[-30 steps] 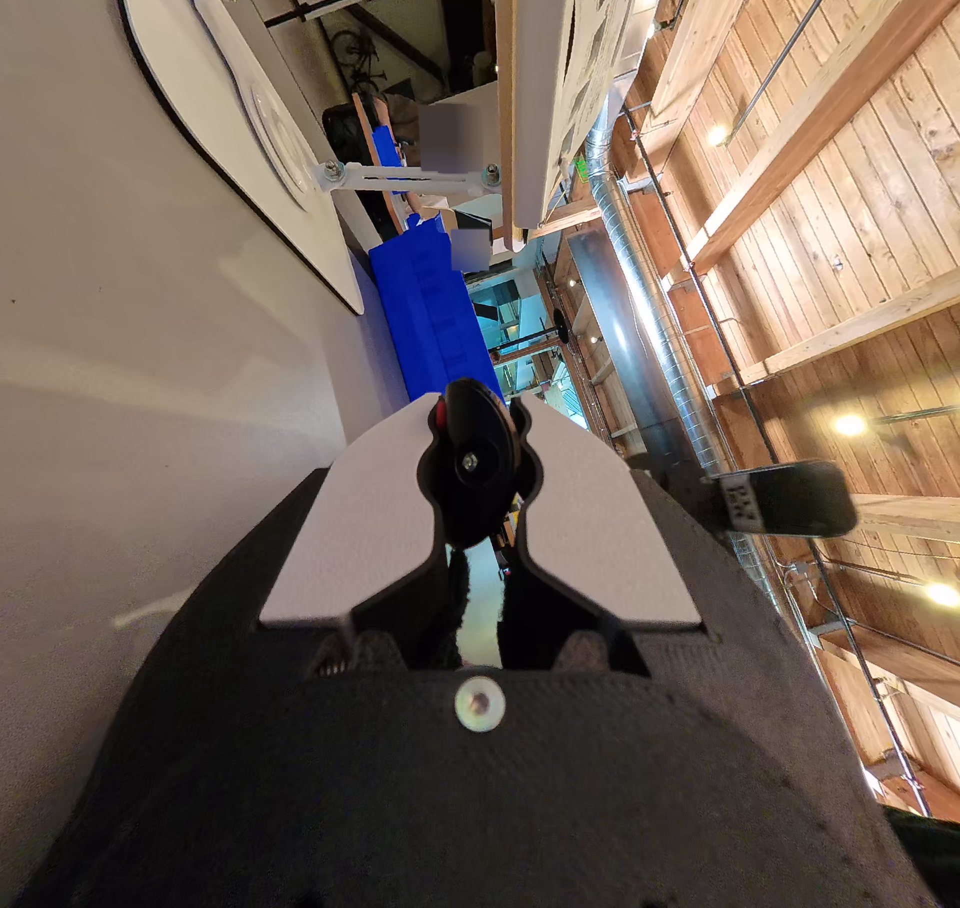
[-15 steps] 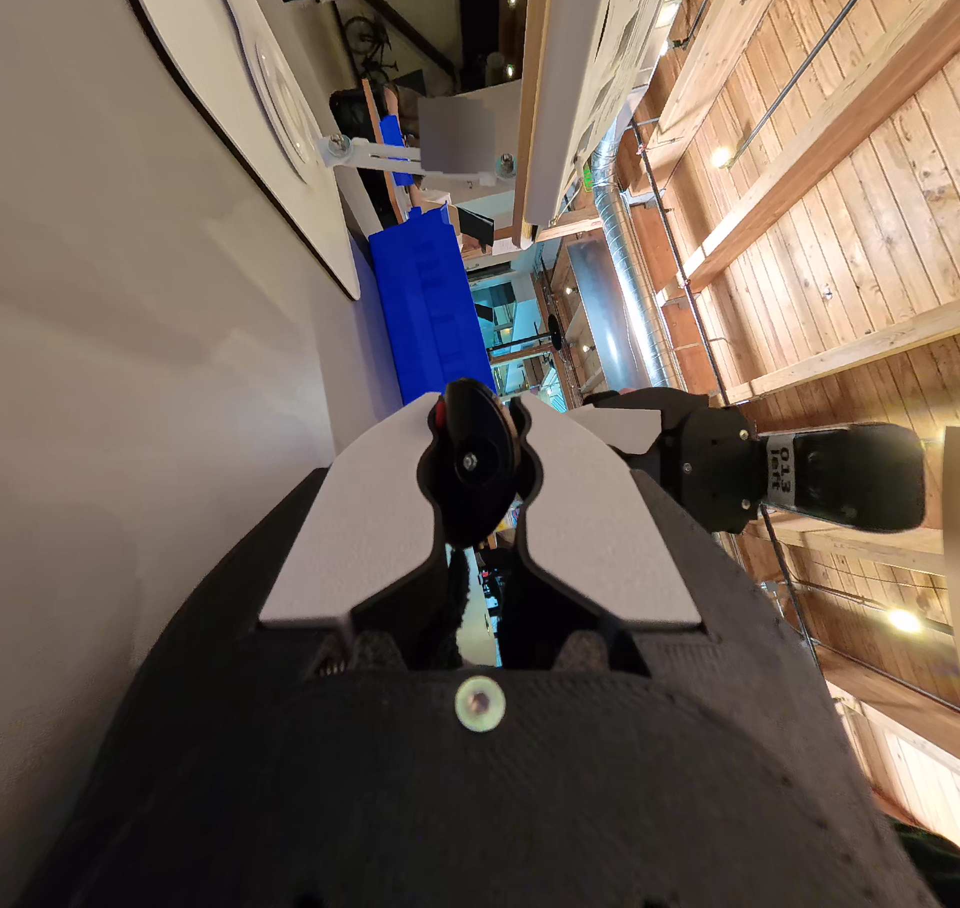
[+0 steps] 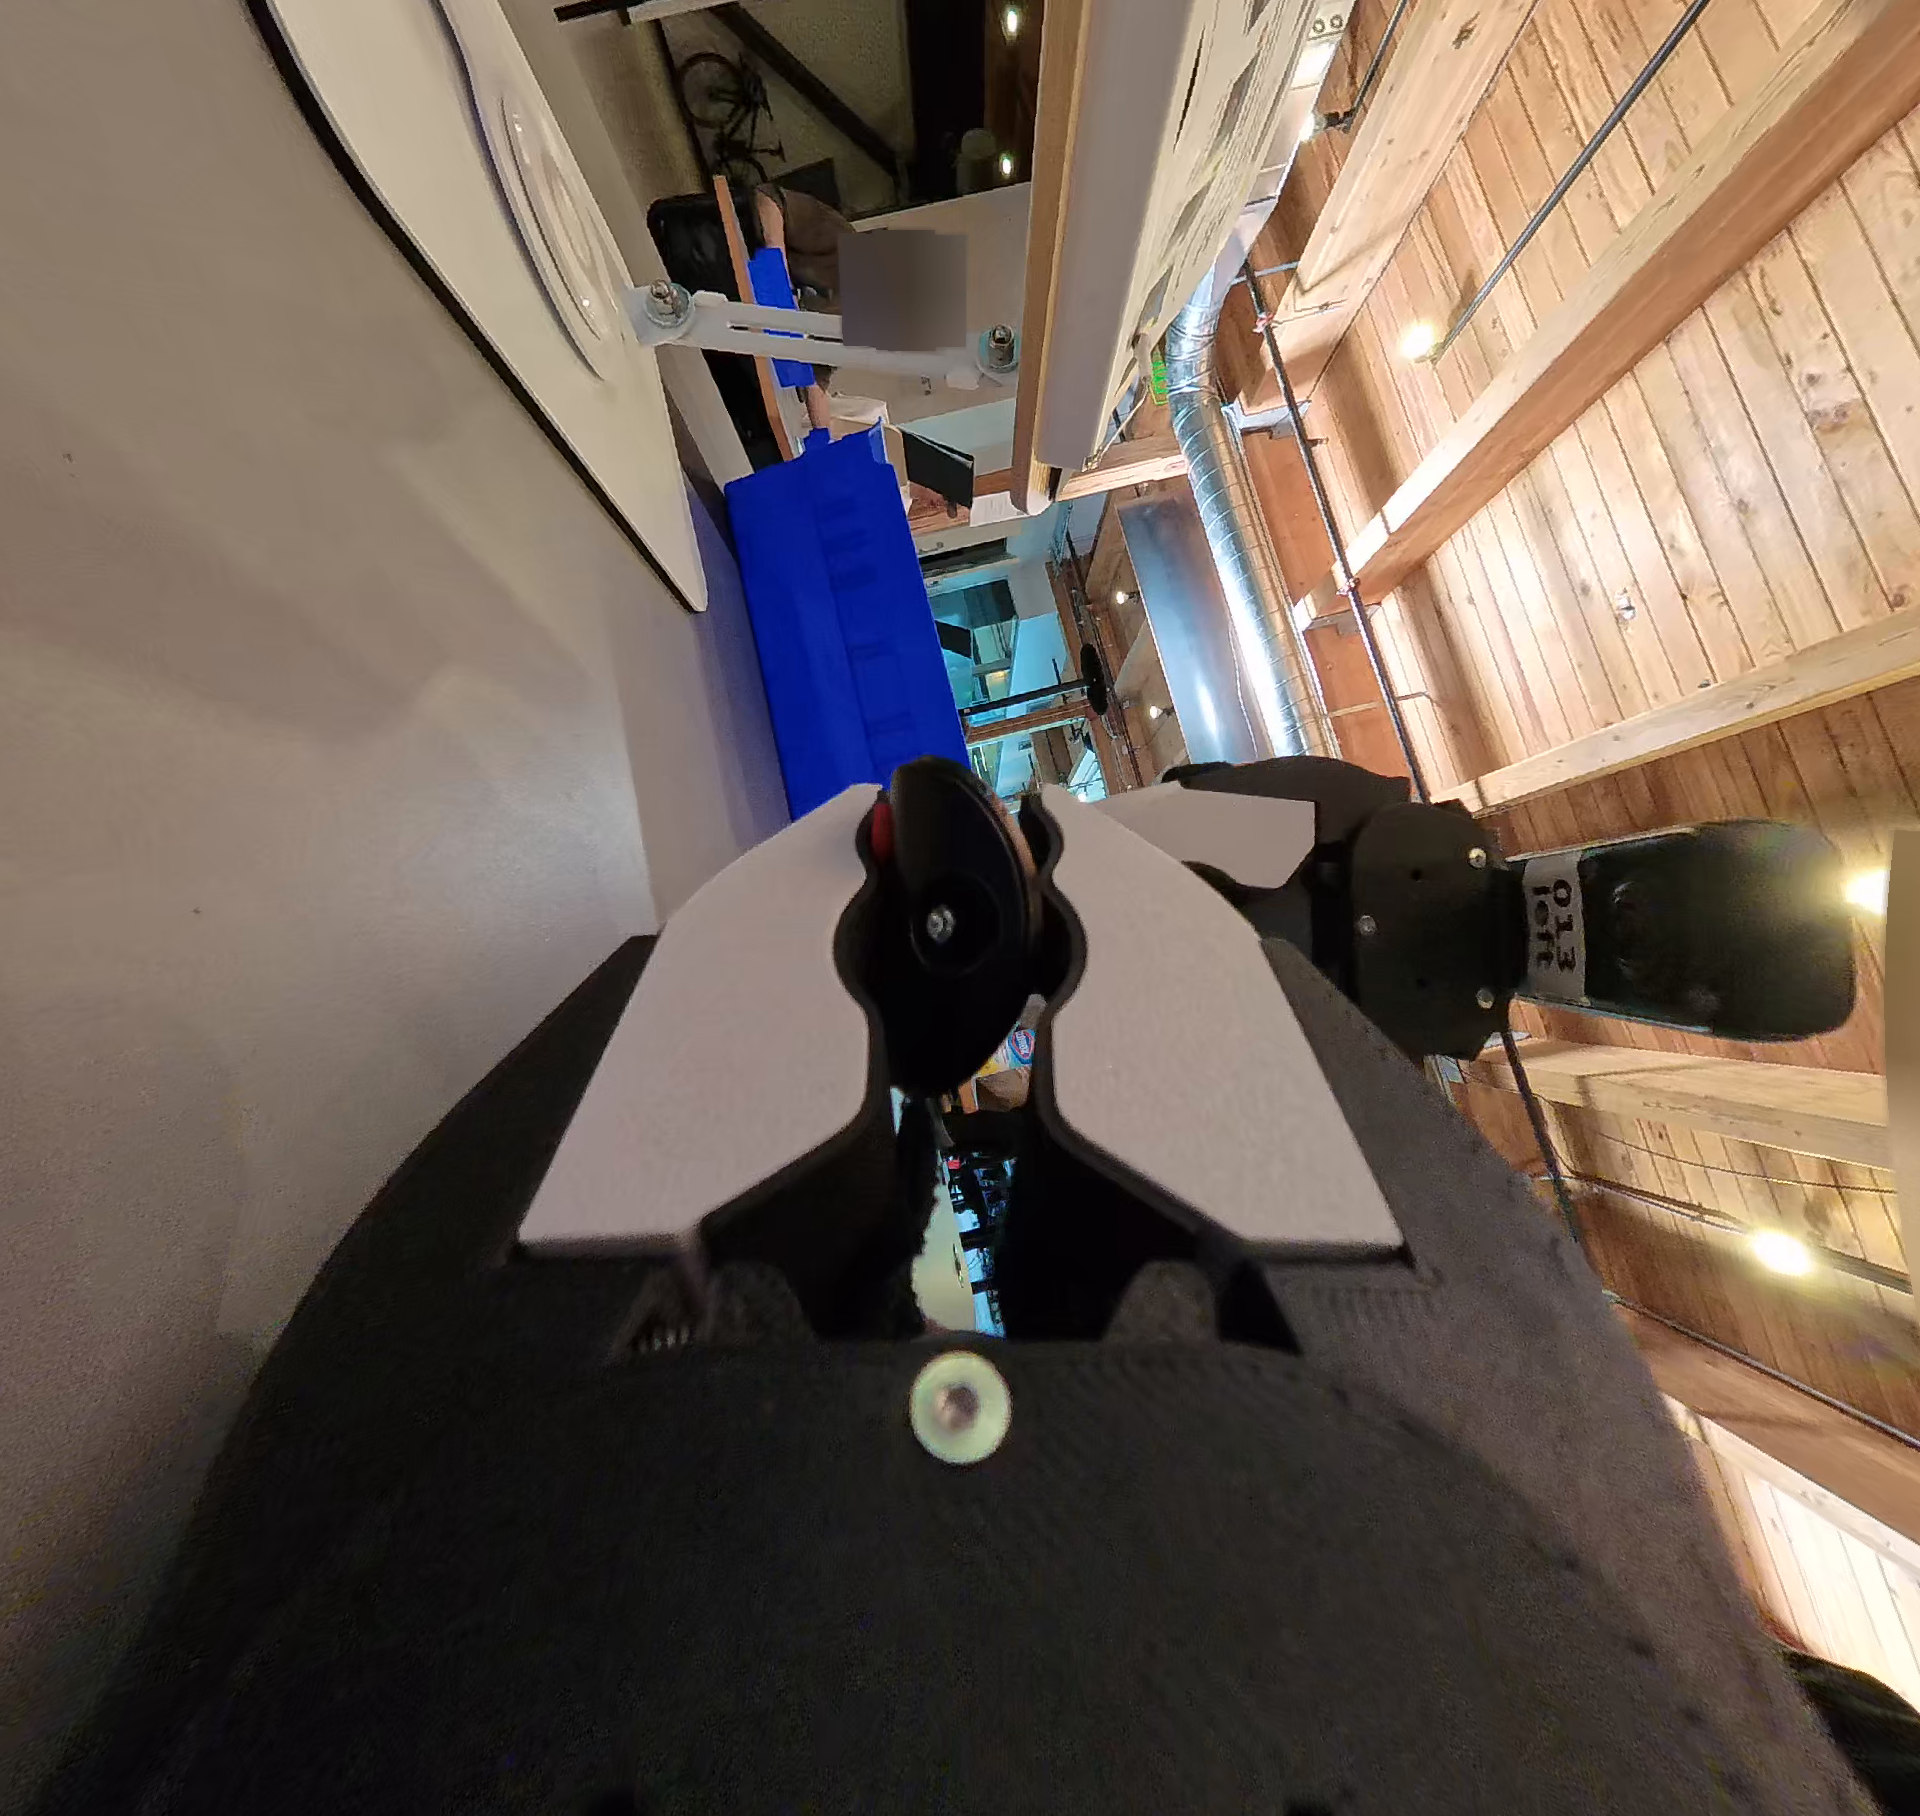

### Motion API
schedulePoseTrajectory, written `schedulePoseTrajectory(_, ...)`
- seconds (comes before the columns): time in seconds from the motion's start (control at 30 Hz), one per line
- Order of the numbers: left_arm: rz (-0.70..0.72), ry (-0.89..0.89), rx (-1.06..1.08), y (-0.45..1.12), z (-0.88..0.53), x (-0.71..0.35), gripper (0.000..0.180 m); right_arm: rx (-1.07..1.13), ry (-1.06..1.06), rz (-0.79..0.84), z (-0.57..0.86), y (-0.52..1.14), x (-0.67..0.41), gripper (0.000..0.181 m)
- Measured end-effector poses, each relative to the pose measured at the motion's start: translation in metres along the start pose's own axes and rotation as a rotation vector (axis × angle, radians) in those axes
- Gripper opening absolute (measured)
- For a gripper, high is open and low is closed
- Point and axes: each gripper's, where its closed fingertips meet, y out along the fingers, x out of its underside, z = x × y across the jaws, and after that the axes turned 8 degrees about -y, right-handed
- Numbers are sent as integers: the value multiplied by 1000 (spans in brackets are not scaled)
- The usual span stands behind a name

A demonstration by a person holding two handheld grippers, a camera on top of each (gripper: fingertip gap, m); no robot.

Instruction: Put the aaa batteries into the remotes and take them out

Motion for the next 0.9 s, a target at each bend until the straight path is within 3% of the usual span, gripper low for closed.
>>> schedulePoseTrajectory(0.07,-2,-2,7,0,2,0,23,25,36,28,3,-9,3,38)
schedulePoseTrajectory(0.17,7,4,44,-1,10,-2,23,50,226,207,6,-30,10,52)
schedulePoseTrajectory(0.3,7,10,120,-1,26,-2,23,106,681,654,11,-59,32,53)
schedulePoseTrajectory(0.5,35,61,186,3,42,5,23,297,1039,1188,1,-82,57,59)
schedulePoseTrajectory(0.57,65,115,193,5,47,8,23,436,1069,1151,-1,-78,62,81)
schedulePoseTrajectory(0.73,80,159,190,16,51,21,23,617,974,1039,-4,-73,41,111)
schedulePoseTrajectory(0.9,75,196,163,22,48,30,23,576,922,989,-4,-64,22,116)
